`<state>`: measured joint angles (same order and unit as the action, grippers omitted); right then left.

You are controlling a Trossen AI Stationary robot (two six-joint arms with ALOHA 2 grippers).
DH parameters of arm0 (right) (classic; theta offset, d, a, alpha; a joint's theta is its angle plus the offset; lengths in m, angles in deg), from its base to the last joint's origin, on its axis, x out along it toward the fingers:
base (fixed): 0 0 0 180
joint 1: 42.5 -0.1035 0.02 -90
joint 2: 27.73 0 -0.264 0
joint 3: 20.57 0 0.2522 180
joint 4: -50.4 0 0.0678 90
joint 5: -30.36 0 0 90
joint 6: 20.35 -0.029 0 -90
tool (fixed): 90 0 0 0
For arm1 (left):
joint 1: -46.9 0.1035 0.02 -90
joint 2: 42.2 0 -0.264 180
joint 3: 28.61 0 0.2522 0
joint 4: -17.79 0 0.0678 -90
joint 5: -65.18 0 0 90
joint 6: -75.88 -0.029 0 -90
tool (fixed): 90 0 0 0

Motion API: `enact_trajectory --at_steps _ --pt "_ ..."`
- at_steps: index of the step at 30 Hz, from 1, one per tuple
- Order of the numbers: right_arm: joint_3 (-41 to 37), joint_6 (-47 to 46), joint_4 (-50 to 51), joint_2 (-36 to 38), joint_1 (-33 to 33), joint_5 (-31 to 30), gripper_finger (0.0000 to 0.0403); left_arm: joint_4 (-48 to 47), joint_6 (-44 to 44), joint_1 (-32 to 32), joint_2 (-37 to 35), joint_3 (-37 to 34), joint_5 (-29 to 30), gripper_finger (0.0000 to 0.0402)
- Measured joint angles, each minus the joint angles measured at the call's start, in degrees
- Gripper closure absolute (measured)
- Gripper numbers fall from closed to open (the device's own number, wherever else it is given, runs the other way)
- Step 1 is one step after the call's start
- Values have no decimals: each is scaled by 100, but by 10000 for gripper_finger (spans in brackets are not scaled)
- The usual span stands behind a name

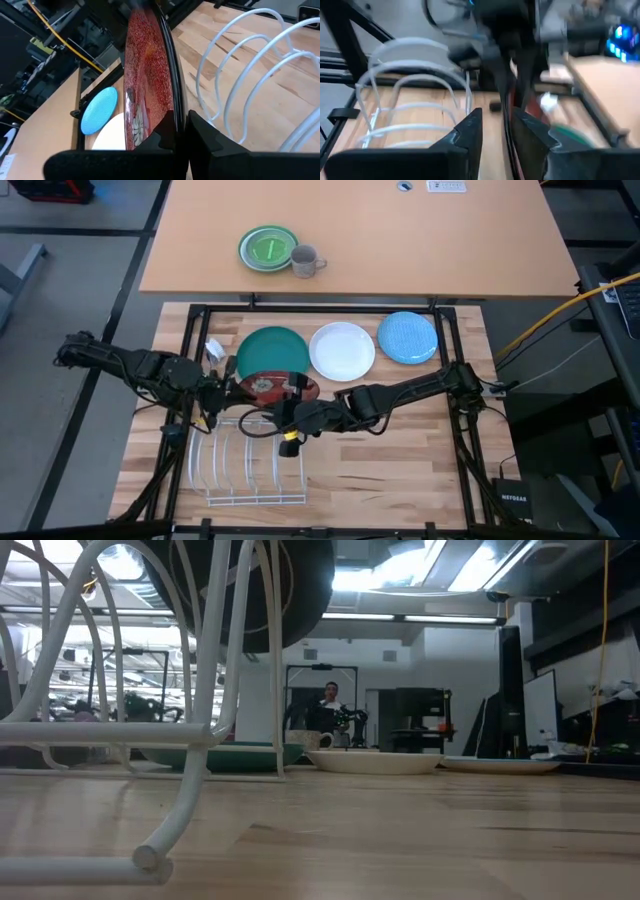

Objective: Sort dishes
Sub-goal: Put the red plate into the dish rack

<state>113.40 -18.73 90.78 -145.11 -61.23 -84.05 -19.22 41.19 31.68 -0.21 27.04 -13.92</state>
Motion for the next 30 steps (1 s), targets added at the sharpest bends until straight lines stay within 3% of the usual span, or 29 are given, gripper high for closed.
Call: enact_trajectory --at_steps 7,13,23,30 --pt "1016 1306 405 44 -59 3 300 -868 124 -3 -19 509 -22 392" --pt "1490 1517 1486 44 -79 138 300 -1507 -12 -3 -17 1141 -579 392" --pt "1475 1520 1914 26 -121 397 300 -2373 -321 -7 221 2377 -2404 393" --pt "1474 1518 2139 24 -117 350 300 -2684 -606 -12 752 2985 -4156 393"
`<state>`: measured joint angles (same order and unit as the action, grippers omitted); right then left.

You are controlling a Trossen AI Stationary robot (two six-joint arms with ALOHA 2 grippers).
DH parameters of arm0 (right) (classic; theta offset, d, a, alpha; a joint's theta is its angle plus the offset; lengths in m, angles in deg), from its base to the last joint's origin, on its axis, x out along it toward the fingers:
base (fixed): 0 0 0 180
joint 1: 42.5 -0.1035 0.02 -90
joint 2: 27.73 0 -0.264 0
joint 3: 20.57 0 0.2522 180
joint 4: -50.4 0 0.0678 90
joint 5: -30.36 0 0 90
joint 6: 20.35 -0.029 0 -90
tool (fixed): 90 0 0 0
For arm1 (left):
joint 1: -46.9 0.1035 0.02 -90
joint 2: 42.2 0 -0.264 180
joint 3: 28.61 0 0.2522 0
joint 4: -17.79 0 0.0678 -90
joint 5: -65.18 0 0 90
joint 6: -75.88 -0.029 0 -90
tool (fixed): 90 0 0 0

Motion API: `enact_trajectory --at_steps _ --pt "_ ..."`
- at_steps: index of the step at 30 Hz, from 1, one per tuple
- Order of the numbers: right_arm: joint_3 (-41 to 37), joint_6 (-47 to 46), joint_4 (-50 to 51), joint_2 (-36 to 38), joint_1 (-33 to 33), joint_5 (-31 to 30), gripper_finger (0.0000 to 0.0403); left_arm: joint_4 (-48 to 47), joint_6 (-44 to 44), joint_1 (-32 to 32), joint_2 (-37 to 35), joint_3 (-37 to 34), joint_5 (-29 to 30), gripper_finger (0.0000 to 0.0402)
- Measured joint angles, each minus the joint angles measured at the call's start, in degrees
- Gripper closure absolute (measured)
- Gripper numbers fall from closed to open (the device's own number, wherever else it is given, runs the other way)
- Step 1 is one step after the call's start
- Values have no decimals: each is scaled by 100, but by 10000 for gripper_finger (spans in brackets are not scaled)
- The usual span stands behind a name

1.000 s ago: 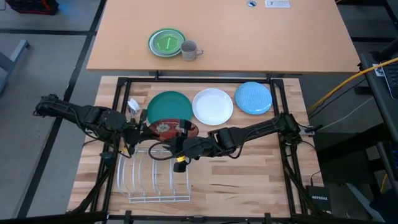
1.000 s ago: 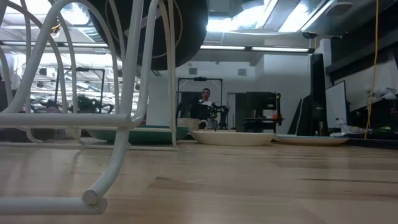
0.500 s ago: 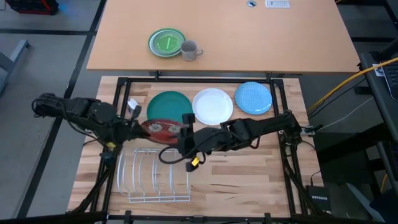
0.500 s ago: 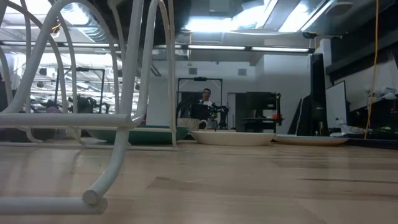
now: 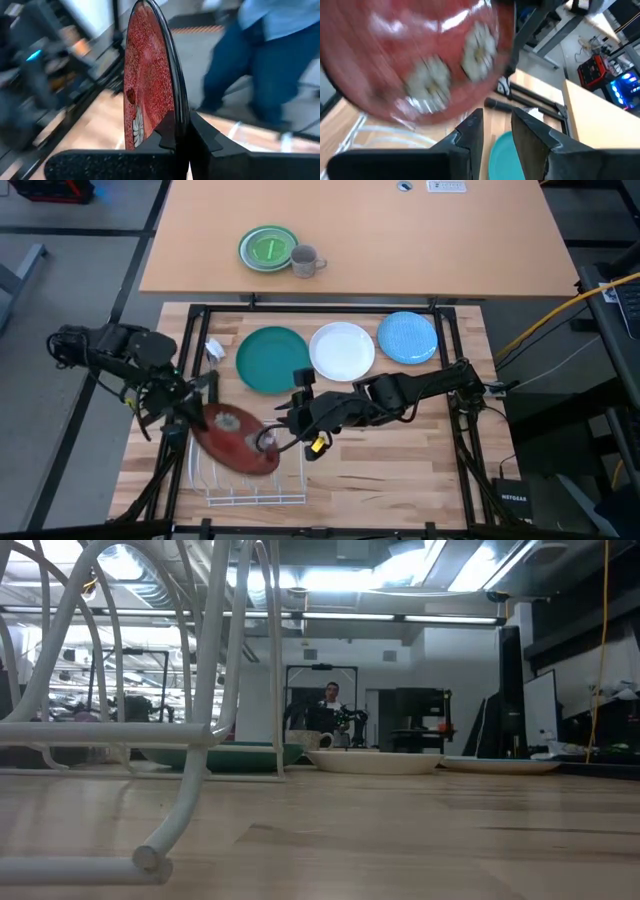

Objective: Sort dishes
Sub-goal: Put the red plate into the dish rack

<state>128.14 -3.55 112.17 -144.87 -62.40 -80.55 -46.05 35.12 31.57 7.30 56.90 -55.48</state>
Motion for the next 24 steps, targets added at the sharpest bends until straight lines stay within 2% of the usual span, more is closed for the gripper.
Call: enact_trajectory --at_steps 5,14,19,24 --pt "0 -192 276 0 0 -7 300 -319 -155 0 582 305 -625 394" --pt "-3 -808 612 -52 -2 42 300 -1055 -614 0 1724 601 -762 394" --pt "-320 -1581 683 -86 -4 -30 300 -1469 -864 11 2166 943 -786 394" --pt "-958 -2756 618 -95 -26 -106 300 -1759 -1060 89 2383 1179 -784 394"
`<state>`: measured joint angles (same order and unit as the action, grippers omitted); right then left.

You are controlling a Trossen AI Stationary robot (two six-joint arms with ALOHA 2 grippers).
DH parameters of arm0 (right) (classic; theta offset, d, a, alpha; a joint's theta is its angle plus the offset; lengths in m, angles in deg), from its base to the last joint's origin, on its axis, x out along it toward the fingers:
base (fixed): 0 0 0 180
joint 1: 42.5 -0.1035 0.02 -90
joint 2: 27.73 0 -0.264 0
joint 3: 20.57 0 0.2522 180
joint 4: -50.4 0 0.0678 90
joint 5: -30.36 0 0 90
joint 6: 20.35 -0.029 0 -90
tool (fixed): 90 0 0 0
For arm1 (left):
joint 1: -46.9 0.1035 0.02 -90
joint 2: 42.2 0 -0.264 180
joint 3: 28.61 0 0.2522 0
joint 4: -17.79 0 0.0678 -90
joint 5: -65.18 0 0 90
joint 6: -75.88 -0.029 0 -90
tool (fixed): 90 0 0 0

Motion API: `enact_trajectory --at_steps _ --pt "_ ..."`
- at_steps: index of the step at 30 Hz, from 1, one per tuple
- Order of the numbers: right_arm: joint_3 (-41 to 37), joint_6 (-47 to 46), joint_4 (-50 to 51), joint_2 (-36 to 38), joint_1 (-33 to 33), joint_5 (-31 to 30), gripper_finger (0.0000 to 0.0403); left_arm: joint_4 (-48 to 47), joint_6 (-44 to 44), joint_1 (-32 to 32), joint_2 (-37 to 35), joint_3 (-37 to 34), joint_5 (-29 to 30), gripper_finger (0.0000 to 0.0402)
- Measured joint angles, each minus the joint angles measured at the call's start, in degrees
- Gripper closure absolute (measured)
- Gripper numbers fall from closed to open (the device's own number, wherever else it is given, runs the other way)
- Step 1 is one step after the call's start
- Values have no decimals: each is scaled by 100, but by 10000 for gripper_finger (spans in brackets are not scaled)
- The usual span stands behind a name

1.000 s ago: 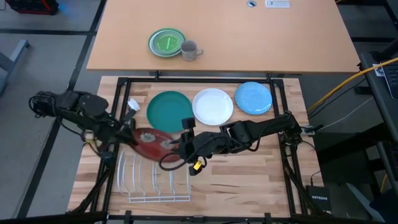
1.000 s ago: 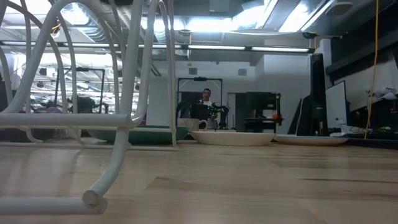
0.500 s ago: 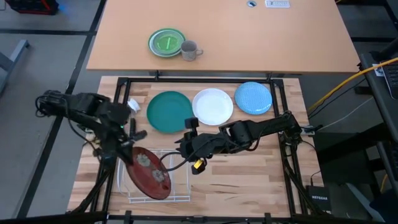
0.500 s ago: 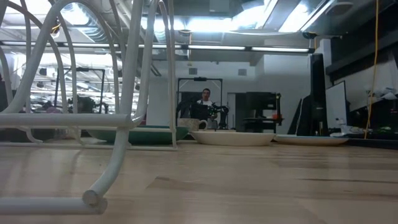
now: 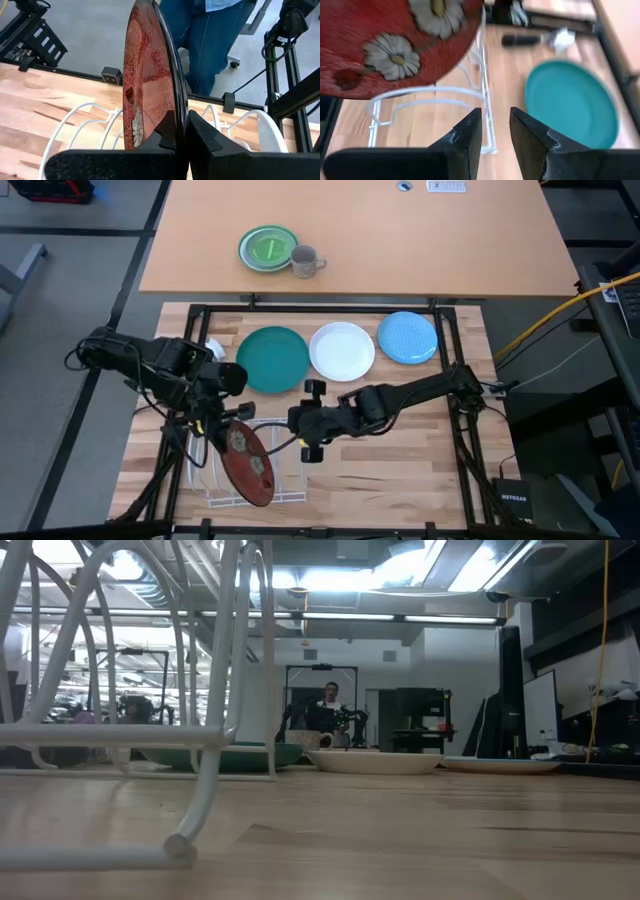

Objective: Sort dishes
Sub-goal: Put the red plate into the dish rack

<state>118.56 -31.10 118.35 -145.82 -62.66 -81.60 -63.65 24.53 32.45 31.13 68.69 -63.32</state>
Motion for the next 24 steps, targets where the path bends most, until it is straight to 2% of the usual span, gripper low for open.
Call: enact_trajectory --at_steps 5,12,20,24 --pt "-431 -912 -27 -3 -131 -252 300 -159 -182 144 27 56 -5 394" --pt "-510 -907 43 4 -524 -417 300 -276 -509 319 48 56 21 394" --pt "-511 -2009 48 -315 -736 -726 300 -258 -720 342 210 56 -32 394" --pt "-511 -2345 44 -510 -811 -1066 300 -332 -816 342 361 58 -57 394"
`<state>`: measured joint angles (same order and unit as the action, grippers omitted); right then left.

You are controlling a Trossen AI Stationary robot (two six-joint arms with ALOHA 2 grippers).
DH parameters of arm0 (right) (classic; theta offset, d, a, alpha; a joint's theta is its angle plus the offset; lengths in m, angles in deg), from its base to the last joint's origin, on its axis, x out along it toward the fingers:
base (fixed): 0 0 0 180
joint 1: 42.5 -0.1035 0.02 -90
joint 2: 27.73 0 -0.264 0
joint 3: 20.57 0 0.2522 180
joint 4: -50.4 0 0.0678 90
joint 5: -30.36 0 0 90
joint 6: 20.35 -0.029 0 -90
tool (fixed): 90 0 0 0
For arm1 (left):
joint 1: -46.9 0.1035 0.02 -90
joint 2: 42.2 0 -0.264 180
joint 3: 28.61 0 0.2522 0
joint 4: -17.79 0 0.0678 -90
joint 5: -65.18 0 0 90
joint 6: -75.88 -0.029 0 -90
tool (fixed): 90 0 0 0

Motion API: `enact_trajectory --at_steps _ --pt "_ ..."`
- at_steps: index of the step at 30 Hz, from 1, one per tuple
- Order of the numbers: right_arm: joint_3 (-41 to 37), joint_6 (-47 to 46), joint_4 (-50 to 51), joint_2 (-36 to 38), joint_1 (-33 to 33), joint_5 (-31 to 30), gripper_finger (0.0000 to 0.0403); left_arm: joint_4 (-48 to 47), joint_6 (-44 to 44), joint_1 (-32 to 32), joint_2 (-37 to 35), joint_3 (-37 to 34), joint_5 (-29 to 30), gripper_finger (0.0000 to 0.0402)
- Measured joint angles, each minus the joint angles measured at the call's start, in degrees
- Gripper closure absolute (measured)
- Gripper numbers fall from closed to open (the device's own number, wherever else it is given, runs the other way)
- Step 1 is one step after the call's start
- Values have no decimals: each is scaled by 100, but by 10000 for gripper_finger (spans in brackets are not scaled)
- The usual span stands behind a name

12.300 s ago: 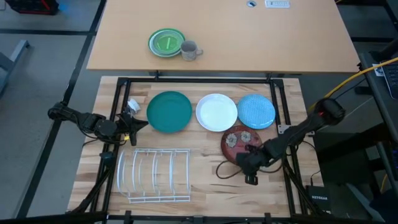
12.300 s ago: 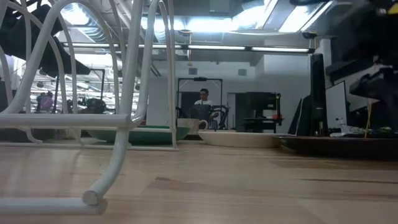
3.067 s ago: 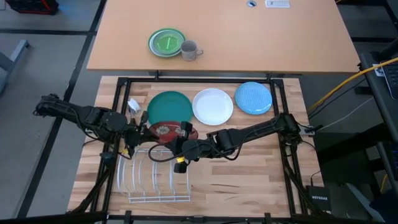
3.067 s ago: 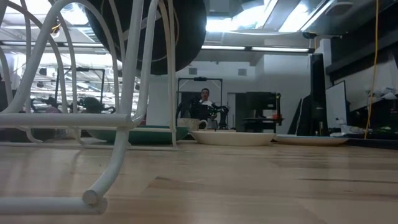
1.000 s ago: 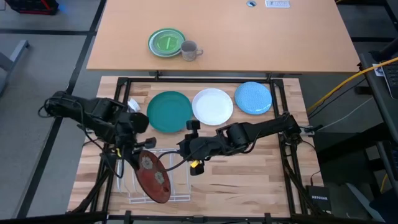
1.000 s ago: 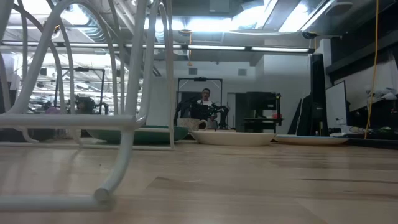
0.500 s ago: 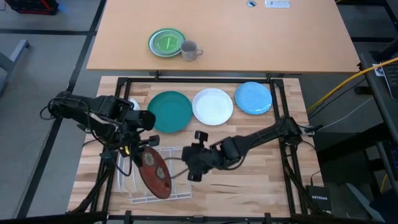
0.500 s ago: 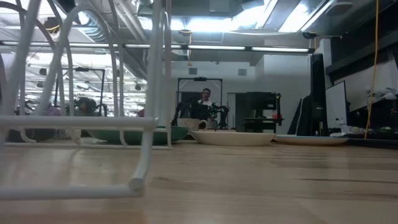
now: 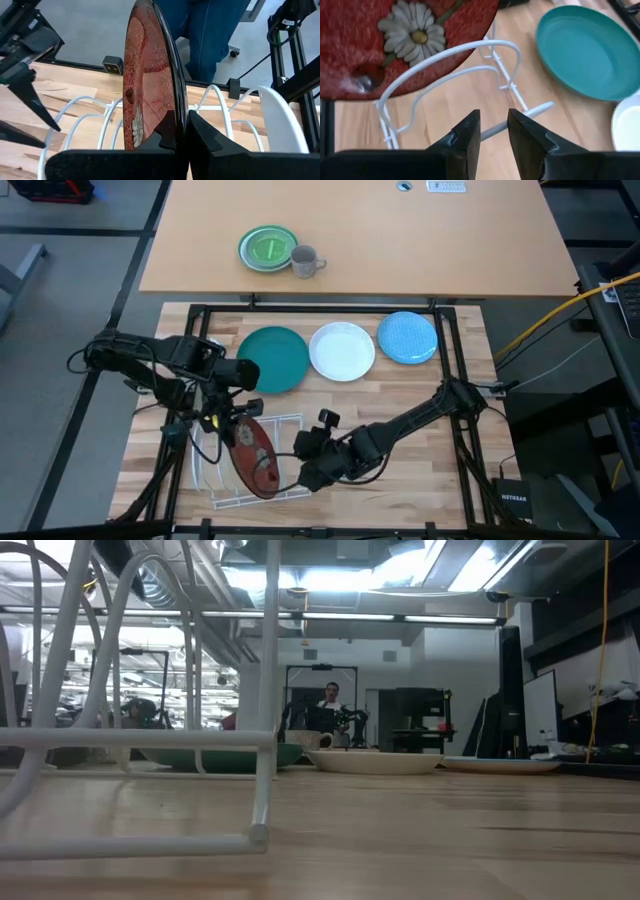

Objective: Sort dishes
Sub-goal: Put the red plate into the dish rack

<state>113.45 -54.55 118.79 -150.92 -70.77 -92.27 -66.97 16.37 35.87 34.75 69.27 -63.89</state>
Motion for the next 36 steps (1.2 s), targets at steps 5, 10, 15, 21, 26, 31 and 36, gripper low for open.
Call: enact_trajectory --at_steps 5,10,15,21,26,31,36 --pt "4 -162 -34 -107 -68 -187 300 -73 -234 2 235 0 -19 394" --pt "11 -205 -89 -146 -63 -172 300 -133 -422 0 504 0 -50 394" --pt "13 -222 -105 -146 -63 -125 300 -204 -546 11 758 0 -47 394" --pt "13 -234 -107 -151 -63 -94 300 -252 -846 64 1038 0 -62 394" --pt "13 -284 -105 -151 -63 -75 300 -240 -860 63 1340 0 -59 394" --pt "13 -284 -103 -155 -65 -67 300 -232 -865 63 1719 0 -62 394" --pt "13 -284 -102 -155 -63 -58 300 -232 -856 63 2020 0 -52 394"
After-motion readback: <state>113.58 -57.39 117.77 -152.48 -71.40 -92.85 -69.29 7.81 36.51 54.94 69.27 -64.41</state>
